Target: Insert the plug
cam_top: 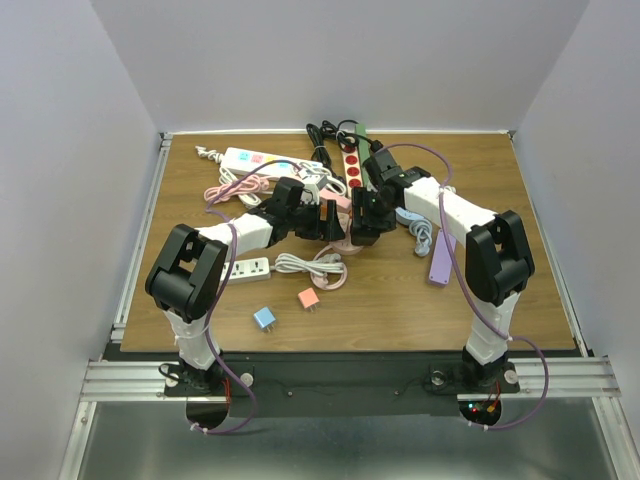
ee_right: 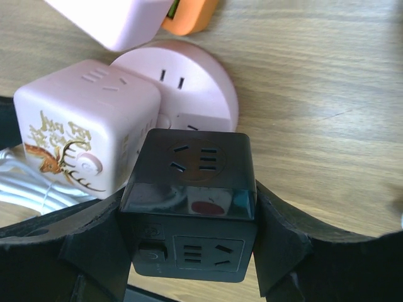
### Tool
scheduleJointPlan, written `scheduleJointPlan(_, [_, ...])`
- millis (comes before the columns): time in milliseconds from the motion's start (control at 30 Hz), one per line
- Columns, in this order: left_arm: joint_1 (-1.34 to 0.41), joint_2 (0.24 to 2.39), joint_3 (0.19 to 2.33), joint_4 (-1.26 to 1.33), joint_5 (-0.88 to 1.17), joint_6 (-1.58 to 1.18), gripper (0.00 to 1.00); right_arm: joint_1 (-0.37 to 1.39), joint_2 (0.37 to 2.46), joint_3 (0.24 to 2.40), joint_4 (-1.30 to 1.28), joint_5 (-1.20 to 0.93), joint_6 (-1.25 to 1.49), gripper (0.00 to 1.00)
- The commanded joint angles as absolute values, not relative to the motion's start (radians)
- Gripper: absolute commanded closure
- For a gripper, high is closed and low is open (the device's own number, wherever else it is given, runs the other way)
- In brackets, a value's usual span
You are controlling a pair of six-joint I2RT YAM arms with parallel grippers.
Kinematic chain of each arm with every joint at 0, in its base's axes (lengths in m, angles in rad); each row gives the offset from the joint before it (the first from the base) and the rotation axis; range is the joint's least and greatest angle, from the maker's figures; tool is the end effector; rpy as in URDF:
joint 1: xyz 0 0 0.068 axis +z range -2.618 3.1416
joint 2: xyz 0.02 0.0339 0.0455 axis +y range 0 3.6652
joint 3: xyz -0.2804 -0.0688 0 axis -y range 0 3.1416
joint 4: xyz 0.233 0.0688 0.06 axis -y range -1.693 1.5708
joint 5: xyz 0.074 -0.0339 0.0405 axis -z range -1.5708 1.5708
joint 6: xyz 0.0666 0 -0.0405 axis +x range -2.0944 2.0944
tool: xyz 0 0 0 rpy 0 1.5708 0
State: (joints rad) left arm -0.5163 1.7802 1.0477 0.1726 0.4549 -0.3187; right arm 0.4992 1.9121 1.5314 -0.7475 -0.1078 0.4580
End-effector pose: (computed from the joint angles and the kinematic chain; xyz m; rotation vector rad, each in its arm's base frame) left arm 0.3378 -0.2254 0.2055 0.4989 2.1681 -0.9621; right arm 0.3587 0.2038 0.2202 -0.0906 2.7662 0.4193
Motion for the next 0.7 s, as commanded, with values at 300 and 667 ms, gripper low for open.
scheduleJointPlan(300, [-0.523,1.756,1.088,0.170,0.451,-0.298,0.12,0.506,1.917,1.588,-0.704,-0.110,0.476,1.00])
scheduleJointPlan(667, [-0.528,1.755,1.088,0.170,0.451,-0.296,0.12,0.506,1.904,1.551,-0.675,-0.135,0.494,1.00])
